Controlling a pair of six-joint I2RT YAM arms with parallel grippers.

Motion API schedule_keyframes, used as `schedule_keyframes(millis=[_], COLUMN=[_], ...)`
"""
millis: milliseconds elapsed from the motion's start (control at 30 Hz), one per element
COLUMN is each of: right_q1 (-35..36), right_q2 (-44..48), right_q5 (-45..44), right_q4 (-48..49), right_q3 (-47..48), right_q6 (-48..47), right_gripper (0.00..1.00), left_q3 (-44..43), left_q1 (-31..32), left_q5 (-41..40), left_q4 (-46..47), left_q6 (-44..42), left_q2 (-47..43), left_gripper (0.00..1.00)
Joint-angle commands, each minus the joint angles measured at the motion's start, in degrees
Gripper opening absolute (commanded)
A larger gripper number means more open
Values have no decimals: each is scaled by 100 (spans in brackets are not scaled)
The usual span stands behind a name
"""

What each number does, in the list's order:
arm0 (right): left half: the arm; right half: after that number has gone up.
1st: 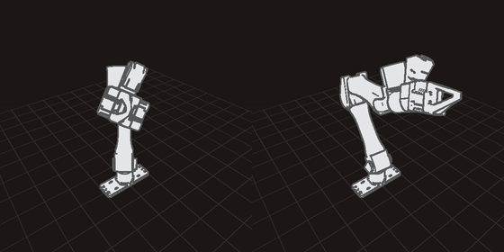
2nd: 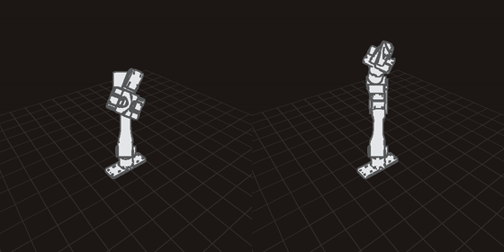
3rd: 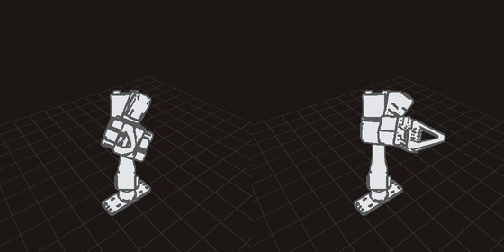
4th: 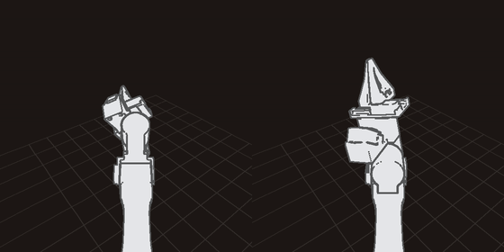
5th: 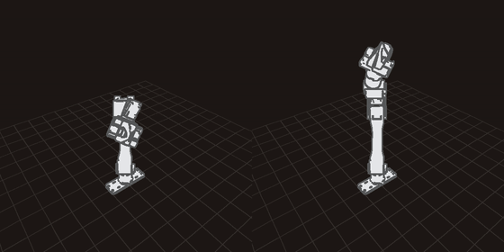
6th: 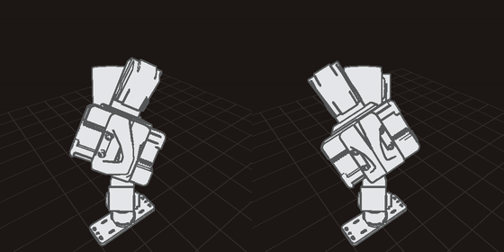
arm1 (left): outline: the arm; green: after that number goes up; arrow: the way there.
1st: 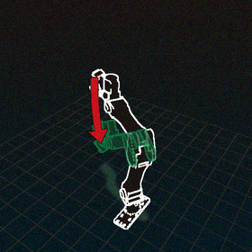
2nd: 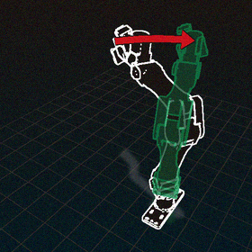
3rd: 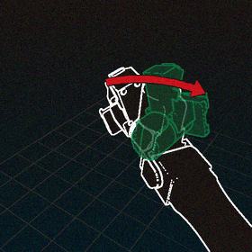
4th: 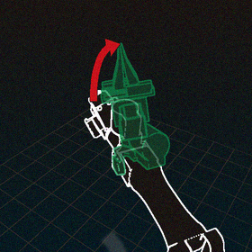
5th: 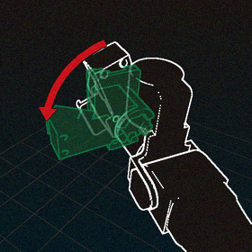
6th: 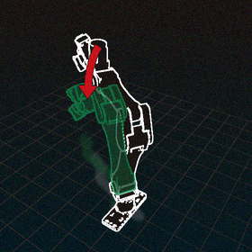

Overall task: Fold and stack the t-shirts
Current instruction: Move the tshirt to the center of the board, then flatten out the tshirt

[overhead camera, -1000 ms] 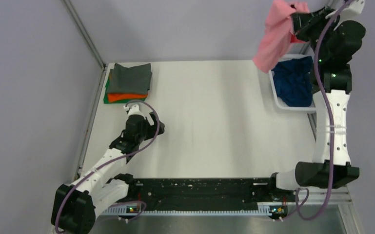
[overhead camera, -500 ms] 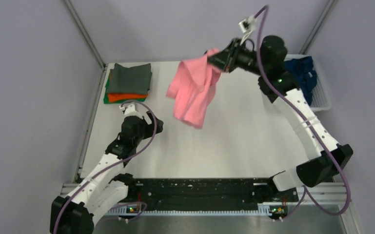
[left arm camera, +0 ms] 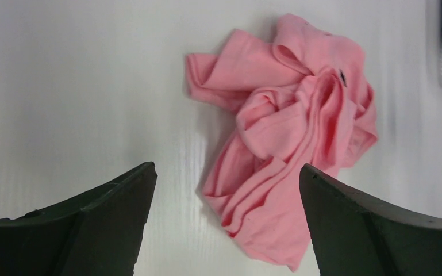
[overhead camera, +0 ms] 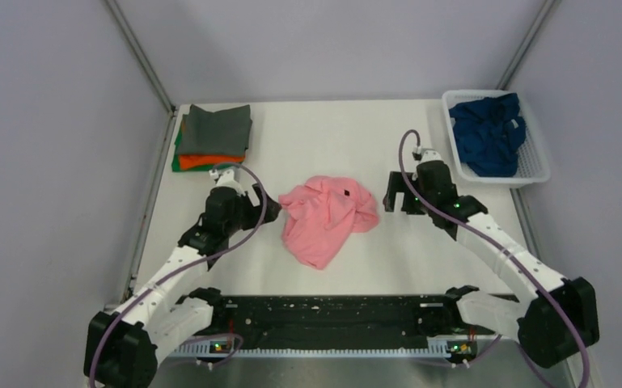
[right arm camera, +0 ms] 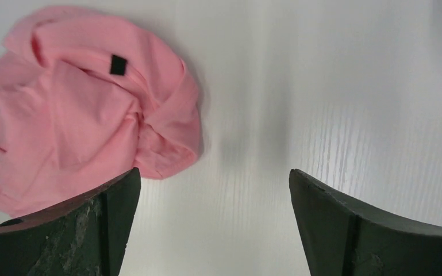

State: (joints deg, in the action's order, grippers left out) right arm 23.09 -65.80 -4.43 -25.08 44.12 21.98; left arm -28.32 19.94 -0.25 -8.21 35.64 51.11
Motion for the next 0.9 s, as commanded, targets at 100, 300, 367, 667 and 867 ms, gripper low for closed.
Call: schedule_keyframes(millis=[100,300,367,667,867], right_q1=[-16,-21,-21,-59,-73], right_q2=[889,887,883,854,795], right_q5=[-139,-255,-383,-511,-676], right_q4=[1308,1518,1531,1439,1358], right_q3=[-523,-736,-786,-807,-808], right_q6=[-124,-18,16,74,81], right_gripper=[99,99,99,99,99], left_q3=[-1183,-2347,-2775,-3600,-3647], left_q1=[1099,2326,2462,2613,2633], left_q5=[1062,300,407,-405,-67], left_q4=[222,-418,-535,-1181,-1107], left_q6=[-12,120,145,233,358], left_q2=[629,2445,3055,4495,4835], left_gripper=[99,98,94,72,54])
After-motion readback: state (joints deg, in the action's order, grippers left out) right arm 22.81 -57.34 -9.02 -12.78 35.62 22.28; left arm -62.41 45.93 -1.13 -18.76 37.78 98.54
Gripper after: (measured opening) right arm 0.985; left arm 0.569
